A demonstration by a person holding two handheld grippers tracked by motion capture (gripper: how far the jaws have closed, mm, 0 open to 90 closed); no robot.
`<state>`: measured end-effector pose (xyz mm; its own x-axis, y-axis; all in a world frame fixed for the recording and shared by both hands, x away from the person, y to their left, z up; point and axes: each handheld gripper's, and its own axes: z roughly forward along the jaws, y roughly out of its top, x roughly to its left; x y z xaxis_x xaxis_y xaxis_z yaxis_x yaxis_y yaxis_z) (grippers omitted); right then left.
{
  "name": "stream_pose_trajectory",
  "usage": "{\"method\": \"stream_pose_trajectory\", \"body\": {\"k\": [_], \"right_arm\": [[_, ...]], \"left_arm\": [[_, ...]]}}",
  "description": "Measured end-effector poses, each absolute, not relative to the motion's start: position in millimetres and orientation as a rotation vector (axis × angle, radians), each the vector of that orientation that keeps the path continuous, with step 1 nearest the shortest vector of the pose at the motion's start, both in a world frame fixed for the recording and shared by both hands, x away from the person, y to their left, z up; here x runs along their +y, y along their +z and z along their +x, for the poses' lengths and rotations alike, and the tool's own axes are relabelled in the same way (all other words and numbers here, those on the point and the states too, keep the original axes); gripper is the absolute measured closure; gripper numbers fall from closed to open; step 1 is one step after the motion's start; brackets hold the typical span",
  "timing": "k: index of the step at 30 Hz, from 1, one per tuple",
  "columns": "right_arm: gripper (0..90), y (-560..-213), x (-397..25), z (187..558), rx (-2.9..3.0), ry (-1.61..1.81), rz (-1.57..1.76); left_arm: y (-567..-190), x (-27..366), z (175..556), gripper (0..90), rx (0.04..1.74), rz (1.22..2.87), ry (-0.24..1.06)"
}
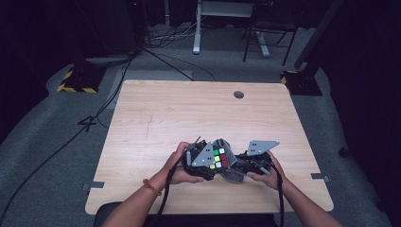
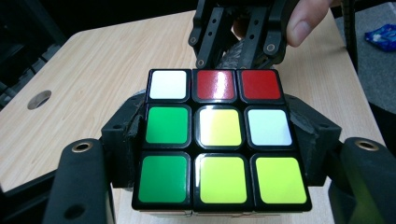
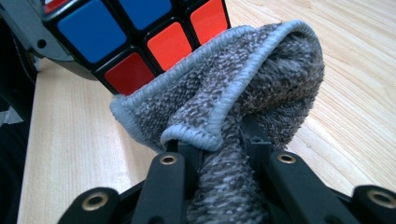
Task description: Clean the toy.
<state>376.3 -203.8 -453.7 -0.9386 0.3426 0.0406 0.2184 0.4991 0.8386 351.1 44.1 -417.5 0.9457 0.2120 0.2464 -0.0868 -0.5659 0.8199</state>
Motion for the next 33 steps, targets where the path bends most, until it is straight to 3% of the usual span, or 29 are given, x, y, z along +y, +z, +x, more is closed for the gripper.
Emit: {"method": "stream_pose_trajectory", "body": {"k": [4,8,33], "right_arm": [[75.3,-451.6,-207.8,376.6,2.602,1.521,0.486],[75.3,-442.6,-211.0,375.1,2.562,1.641,0.461],[75.2,-430.1,-198.3,357.8,2.522,1.591,0.369]], "left_arm": [[-417.0,47.9,352.9,32.8,0.092,2.105,0.362],[-426.2,40.6,353.1,32.6,0.076,2.217,0.404],[-435.8,26.3,357.9,32.3,0.100,2.308,0.429]]}}
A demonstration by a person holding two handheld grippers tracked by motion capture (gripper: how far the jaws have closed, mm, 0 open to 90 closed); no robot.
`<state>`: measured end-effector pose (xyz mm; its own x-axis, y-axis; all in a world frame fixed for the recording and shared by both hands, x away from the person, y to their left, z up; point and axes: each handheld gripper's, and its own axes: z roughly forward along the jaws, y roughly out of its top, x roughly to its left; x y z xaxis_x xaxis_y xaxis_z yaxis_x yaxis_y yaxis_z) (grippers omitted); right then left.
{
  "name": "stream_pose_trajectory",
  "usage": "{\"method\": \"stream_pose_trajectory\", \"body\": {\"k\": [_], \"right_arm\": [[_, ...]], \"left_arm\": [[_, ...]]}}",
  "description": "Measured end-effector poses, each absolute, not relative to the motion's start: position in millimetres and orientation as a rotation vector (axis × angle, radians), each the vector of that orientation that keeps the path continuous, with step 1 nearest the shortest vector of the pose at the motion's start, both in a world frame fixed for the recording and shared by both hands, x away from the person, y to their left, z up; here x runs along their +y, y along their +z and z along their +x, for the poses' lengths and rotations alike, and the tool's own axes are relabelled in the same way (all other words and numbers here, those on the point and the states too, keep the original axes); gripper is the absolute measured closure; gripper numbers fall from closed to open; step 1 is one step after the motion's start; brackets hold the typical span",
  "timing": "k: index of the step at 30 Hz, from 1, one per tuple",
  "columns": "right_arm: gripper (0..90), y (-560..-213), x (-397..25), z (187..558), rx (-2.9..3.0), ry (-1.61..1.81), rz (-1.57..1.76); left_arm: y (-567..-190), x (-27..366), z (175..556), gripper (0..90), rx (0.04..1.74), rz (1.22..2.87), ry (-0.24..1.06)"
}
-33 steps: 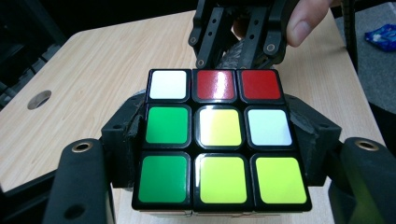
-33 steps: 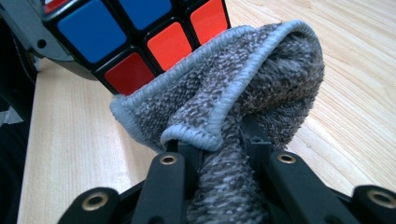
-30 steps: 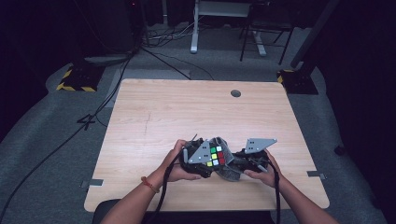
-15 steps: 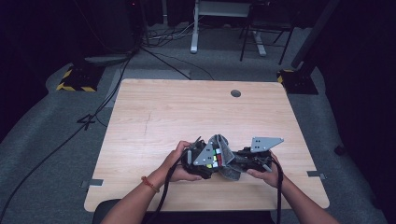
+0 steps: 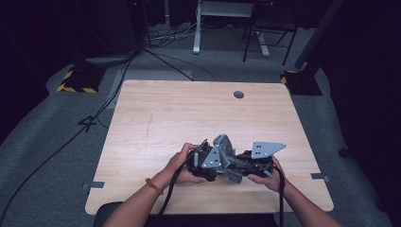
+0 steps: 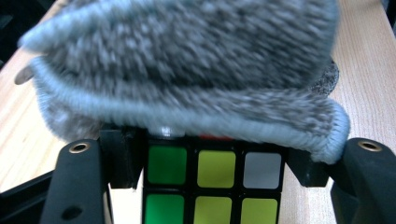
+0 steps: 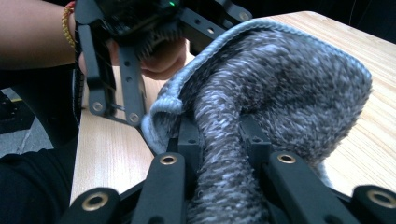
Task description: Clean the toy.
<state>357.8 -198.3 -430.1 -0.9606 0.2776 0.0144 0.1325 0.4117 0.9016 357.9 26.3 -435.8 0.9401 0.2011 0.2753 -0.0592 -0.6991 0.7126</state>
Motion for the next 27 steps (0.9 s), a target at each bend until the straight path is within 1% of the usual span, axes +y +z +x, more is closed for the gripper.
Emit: {"method": "stream_pose_trajectory", "body": {"k": [4,9,16,22,27], "right_arm": [[75.5,-430.8,-199.6,359.3,2.517,1.565,0.388],[75.5,-440.7,-208.4,369.2,2.510,1.452,0.469],[75.4,-453.6,-212.2,381.6,2.576,1.481,0.558],[75.5,-460.0,-211.5,384.7,2.620,1.646,0.562],[75.9,-459.0,-217.7,386.6,2.599,1.757,0.584]], "left_arm": [[-434.8,28.1,358.6,32.9,0.115,2.305,0.430],[-424.9,36.9,357.7,33.0,0.127,2.237,0.443],[-416.0,44.9,353.5,32.9,0.113,2.147,0.427],[-414.3,47.9,353.6,32.7,0.103,2.104,0.379],[-415.5,50.7,355.4,31.9,0.113,2.105,0.376]]}}
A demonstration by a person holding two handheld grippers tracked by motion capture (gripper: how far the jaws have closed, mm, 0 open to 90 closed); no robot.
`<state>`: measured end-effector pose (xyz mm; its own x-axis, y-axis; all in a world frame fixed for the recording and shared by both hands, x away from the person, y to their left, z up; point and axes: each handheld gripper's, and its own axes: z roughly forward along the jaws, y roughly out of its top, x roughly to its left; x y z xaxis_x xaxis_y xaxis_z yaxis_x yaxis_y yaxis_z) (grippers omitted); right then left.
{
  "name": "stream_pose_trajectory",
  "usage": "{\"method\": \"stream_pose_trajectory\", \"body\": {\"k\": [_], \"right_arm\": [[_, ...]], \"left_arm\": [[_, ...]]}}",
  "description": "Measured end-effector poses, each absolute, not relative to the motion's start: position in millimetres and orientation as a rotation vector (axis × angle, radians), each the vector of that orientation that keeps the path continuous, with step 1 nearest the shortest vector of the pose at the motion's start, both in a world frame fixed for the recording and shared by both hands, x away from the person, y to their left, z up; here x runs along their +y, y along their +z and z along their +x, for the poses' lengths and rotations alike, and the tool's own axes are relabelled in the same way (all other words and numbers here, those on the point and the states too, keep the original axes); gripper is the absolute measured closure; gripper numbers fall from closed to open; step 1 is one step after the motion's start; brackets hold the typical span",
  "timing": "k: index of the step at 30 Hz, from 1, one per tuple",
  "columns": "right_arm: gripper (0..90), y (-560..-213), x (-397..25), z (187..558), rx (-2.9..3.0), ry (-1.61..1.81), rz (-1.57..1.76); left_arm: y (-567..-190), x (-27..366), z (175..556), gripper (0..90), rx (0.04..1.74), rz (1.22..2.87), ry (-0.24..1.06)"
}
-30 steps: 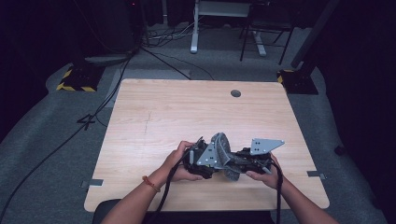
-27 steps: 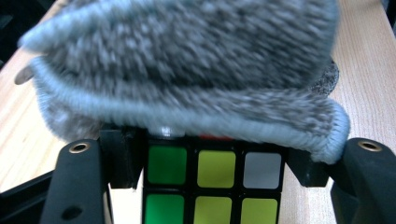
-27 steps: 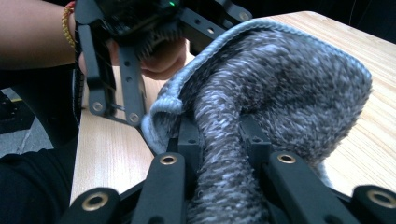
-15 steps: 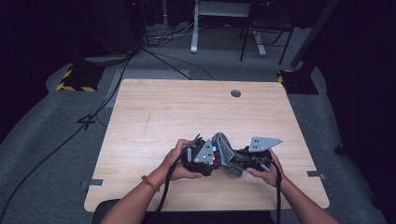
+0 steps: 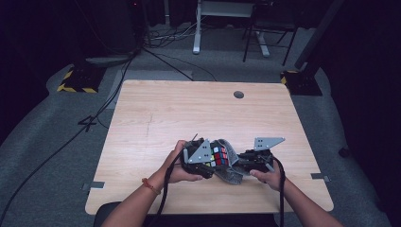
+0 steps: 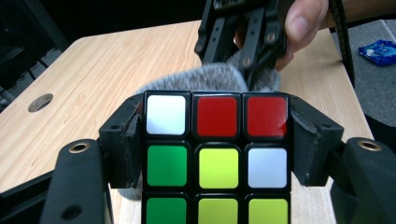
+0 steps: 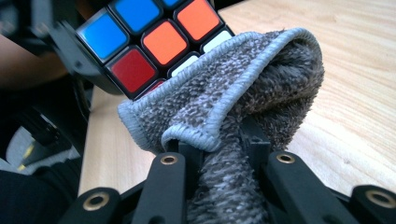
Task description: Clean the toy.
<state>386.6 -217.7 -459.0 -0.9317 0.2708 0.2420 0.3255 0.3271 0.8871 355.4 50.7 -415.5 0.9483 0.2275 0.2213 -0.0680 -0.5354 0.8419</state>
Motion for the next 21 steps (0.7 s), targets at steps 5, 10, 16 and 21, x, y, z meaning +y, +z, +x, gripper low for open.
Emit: {"method": "stream_pose_trajectory", "body": {"k": [5,10,16,21], "right_arm": [[76.0,-454.4,-223.2,387.1,-2.481,-1.751,-0.568],[76.2,-450.9,-224.8,386.0,-2.473,-1.779,-0.560],[76.2,-448.4,-223.0,384.0,-2.513,-1.771,-0.557],[76.2,-446.5,-221.6,382.6,-2.559,-1.767,-0.564]], "left_arm": [[-417.3,50.0,356.7,31.9,0.120,2.129,0.386],[-423.0,42.8,356.7,32.1,0.115,2.209,0.429],[-427.8,38.1,359.3,32.7,0.124,2.250,0.433],[-427.1,38.9,360.1,33.2,0.143,2.238,0.422]]}}
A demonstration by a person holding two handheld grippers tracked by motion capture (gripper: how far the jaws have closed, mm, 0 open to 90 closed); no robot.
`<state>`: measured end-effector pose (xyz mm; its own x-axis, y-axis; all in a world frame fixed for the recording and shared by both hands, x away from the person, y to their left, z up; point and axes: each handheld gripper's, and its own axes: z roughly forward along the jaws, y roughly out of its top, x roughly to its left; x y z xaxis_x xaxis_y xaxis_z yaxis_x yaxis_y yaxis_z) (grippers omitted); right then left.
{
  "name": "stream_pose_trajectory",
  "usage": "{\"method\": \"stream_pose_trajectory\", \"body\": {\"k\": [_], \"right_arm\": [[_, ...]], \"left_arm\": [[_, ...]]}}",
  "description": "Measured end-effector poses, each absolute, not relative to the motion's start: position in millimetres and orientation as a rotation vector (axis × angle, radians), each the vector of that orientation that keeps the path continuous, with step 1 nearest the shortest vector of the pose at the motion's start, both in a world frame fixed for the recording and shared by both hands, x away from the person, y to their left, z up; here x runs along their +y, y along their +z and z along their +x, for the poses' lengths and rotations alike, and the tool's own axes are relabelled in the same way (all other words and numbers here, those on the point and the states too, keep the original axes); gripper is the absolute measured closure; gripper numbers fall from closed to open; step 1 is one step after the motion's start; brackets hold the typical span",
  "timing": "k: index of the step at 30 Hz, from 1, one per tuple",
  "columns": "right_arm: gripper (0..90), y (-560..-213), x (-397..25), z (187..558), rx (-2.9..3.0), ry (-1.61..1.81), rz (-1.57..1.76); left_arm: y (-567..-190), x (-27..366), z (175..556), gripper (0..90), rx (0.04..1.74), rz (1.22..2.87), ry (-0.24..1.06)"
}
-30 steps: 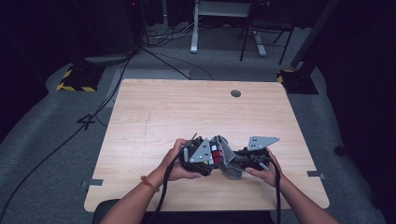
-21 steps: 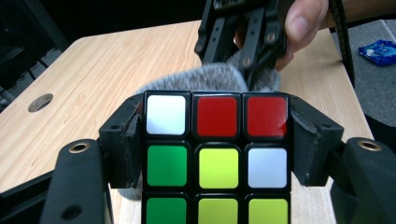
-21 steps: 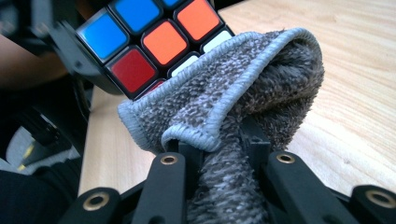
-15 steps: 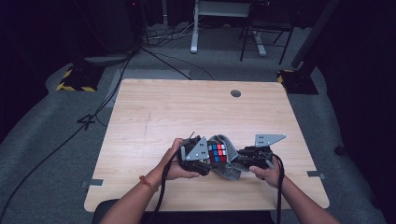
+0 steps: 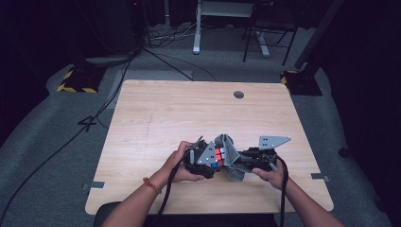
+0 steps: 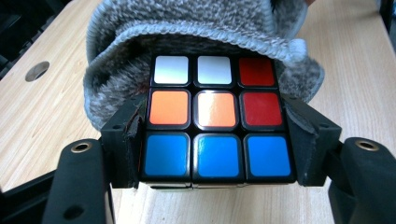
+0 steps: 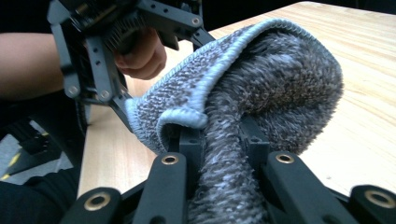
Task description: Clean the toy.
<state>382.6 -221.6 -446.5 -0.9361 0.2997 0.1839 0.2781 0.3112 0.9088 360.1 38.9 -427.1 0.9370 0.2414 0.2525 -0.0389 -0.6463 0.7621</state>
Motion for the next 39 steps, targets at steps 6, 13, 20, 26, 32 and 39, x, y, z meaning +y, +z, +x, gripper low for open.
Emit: {"method": "stream_pose_trajectory", "body": {"k": [6,13,20,26,32,39], "right_arm": [[76.2,-452.3,-216.3,382.2,2.560,1.610,0.565],[76.1,-461.1,-207.1,382.6,2.633,1.473,0.550],[76.2,-444.1,-217.1,378.1,2.547,1.623,0.530],[76.2,-437.2,-220.1,375.2,2.518,1.628,0.513],[76.2,-447.9,-210.4,376.2,2.593,1.503,0.514],[76.1,-451.9,-203.6,375.8,2.633,1.414,0.509]], "left_arm": [[-419.7,43.2,358.3,33.3,0.139,2.183,0.412],[-413.7,47.7,357.6,33.3,0.135,2.145,0.405],[-423.1,42.1,358.6,33.3,0.122,2.212,0.404],[-421.0,41.4,356.4,33.3,0.114,2.187,0.397],[-415.3,45.5,355.9,33.3,0.120,2.151,0.387],[-413.9,48.9,357.1,33.3,0.126,2.159,0.403]]}}
